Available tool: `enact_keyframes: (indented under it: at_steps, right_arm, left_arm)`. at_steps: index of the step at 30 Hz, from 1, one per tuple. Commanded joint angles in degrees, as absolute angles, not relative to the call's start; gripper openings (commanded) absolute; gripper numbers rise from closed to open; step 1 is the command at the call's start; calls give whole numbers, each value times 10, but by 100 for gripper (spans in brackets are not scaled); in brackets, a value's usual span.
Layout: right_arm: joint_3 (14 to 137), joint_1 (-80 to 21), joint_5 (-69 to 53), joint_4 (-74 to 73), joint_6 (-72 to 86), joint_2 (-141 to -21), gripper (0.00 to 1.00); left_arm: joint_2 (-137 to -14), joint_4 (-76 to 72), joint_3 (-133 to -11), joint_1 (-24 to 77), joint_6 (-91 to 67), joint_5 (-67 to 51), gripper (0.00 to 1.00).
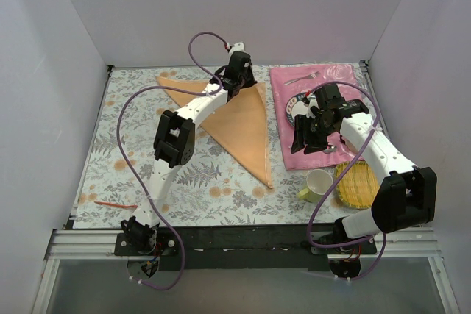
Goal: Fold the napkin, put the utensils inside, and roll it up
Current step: Fold the napkin
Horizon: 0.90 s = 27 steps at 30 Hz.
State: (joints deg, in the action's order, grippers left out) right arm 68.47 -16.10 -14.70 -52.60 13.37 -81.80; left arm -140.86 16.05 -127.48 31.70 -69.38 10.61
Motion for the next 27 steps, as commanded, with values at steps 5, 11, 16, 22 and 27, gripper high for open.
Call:
enact_keyframes:
  at_steps: [5, 11, 16, 22, 27]
  right_arm:
    - [686, -158, -151, -526, 134, -818, 58]
    - [672, -159, -152, -523, 135, -814, 58]
    - [672, -158, -151, -524, 134, -812, 58]
    - [667, -158, -151, -524, 134, -812, 58]
    - [668, -158, -151, -525, 133, -815, 58]
  left_arm:
    - [-1412, 142, -1278, 320, -672, 75, 0]
    - [-1417, 138, -1274, 320, -678, 86, 0]
    - [-1426, 133, -1275, 321, -675, 108, 0]
    - [-1442, 128, -1286, 320, -677, 113, 0]
    - [-1449, 126, -1291, 319, -671, 119, 0]
